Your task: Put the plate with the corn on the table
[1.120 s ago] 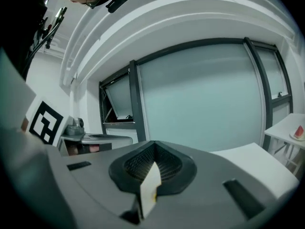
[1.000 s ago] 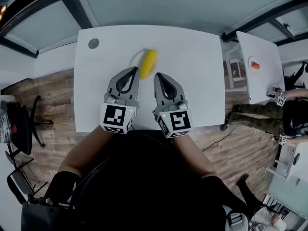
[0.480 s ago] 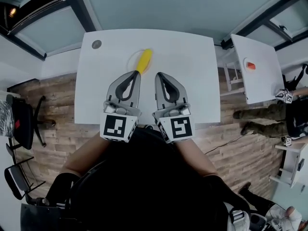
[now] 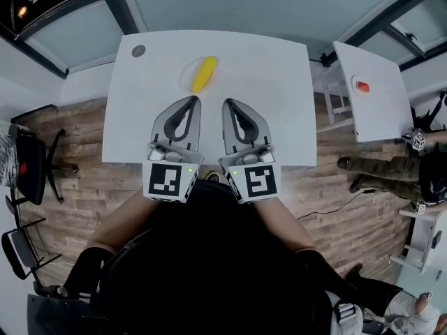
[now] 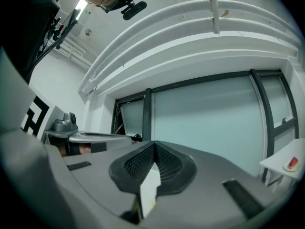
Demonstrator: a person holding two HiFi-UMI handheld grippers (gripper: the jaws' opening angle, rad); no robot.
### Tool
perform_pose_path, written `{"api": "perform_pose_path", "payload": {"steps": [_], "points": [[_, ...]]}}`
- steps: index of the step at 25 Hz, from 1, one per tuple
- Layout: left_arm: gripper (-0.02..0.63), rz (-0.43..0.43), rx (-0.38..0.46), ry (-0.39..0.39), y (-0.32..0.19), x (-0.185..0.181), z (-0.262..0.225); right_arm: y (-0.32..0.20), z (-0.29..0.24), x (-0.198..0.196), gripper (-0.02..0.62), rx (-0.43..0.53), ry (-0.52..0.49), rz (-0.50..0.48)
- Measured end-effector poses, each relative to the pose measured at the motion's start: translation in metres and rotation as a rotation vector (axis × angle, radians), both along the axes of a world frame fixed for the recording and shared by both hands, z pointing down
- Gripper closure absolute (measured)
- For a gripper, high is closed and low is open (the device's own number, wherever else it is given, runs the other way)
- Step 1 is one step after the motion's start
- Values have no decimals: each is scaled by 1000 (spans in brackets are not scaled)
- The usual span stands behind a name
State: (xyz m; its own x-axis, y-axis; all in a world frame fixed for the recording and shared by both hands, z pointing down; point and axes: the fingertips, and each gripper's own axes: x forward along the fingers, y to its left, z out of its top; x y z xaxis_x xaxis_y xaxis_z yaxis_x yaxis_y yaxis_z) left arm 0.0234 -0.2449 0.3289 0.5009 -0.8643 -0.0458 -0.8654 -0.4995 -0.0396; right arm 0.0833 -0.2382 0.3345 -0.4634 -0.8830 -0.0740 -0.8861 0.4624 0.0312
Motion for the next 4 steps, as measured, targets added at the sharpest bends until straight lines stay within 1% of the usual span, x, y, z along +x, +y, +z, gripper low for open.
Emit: {"api": "perform_pose_path", "payload": {"steps": [4], "points": [[601, -10, -13, 2, 11, 2, 0, 12, 1, 2, 592, 1, 0, -9]]}}
